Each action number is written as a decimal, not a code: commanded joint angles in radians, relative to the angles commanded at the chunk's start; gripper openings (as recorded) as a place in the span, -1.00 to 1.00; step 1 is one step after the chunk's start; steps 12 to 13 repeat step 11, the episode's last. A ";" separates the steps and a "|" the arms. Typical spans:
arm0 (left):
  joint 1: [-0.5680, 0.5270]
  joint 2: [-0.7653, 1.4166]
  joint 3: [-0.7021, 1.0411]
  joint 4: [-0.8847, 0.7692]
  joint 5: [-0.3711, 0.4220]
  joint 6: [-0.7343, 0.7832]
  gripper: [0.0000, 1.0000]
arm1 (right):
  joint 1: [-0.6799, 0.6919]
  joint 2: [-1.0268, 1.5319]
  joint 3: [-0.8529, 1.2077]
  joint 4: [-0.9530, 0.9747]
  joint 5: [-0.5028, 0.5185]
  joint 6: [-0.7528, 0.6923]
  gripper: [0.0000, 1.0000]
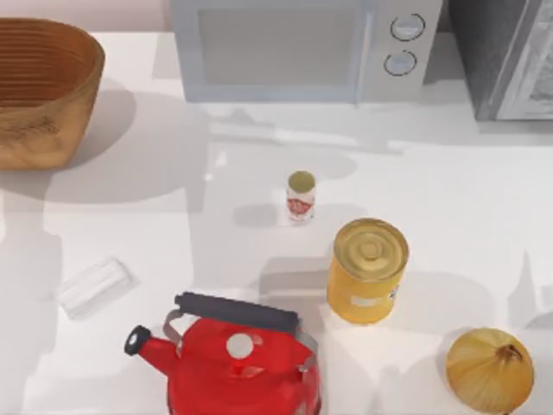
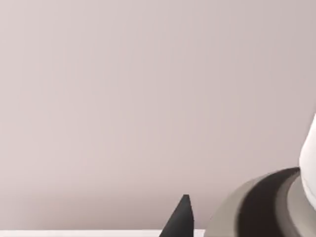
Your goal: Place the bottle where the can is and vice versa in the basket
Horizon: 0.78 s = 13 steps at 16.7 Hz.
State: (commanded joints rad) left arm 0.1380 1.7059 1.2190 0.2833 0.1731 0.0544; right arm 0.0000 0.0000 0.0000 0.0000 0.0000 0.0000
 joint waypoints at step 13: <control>0.000 0.000 0.000 0.000 0.000 0.000 1.00 | 0.000 0.000 0.000 0.000 0.000 0.000 1.00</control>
